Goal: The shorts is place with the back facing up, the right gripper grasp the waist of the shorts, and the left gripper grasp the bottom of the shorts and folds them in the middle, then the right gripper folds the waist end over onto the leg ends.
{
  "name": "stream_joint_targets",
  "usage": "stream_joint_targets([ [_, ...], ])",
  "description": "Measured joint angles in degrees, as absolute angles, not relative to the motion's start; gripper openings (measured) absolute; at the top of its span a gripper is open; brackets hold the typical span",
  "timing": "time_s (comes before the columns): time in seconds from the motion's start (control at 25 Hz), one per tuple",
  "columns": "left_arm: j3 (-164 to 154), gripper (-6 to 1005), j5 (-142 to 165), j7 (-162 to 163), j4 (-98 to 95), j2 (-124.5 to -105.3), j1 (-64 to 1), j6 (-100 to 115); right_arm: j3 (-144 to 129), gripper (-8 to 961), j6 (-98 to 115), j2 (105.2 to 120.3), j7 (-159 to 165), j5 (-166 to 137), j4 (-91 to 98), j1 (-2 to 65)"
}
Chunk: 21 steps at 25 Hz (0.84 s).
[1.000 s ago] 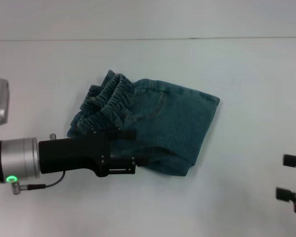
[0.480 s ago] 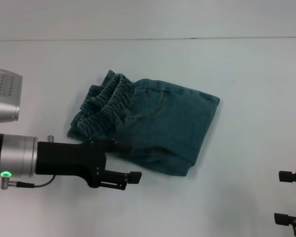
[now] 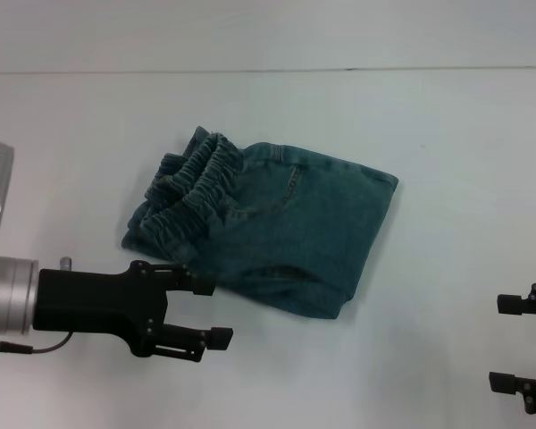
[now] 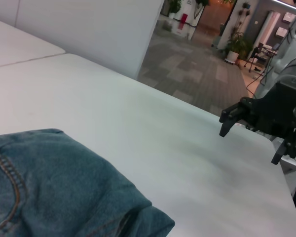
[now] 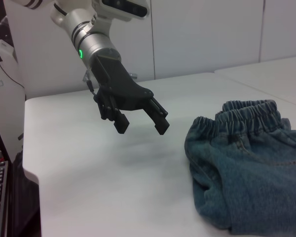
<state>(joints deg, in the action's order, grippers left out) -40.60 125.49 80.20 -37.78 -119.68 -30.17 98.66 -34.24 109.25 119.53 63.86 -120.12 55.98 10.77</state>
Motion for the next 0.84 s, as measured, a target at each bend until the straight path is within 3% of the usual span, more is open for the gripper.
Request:
stream_joint_targets([
  [0.84, -39.98, 856, 126.04, 82.91, -38.24, -119.53, -29.88, 100.08, -34.25, 931, 111.03, 119.35, 64.67, -120.59, 56.25, 12.62],
])
